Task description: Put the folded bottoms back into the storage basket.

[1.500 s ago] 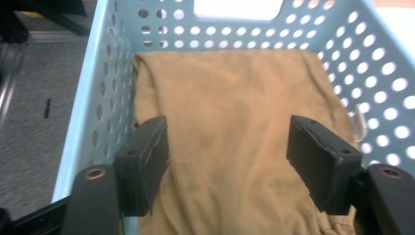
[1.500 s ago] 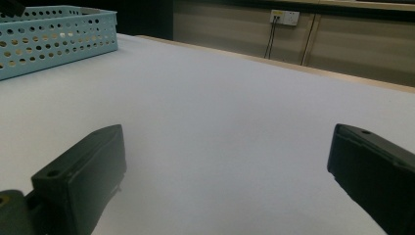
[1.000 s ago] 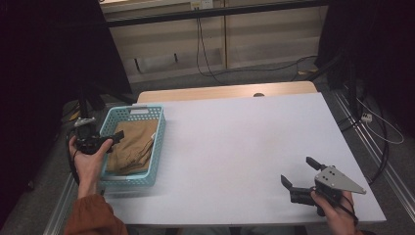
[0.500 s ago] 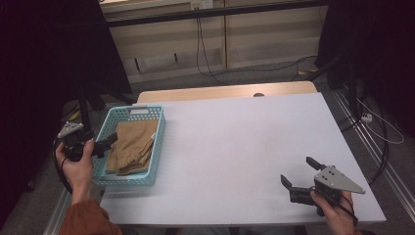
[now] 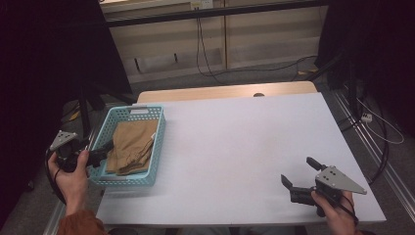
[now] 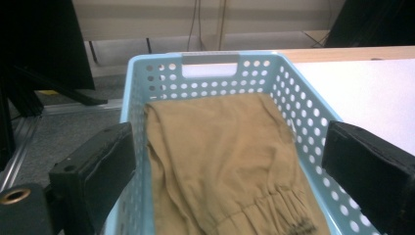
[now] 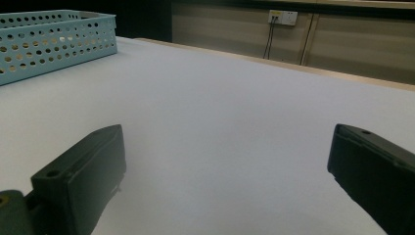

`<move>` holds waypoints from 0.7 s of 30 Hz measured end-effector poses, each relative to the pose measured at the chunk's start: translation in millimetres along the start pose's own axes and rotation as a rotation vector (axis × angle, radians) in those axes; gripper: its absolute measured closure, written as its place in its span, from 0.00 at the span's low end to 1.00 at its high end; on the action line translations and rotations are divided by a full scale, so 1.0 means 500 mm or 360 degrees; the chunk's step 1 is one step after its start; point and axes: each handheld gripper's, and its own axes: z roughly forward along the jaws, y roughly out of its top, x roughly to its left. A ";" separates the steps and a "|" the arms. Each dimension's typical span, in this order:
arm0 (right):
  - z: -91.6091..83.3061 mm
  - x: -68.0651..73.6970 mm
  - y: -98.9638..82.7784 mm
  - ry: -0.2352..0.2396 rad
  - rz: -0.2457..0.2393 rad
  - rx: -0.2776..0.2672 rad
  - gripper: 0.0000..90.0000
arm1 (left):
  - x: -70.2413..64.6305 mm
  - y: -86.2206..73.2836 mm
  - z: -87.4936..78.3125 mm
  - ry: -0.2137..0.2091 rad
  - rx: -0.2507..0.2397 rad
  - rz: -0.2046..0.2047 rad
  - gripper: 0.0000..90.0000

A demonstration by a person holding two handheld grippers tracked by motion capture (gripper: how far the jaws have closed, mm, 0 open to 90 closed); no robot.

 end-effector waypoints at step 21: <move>0.010 0.003 0.004 0.0026 0.0014 -0.0010 0.01 | -0.089 0.000 -0.061 -0.0133 -0.0105 0.0017 0.07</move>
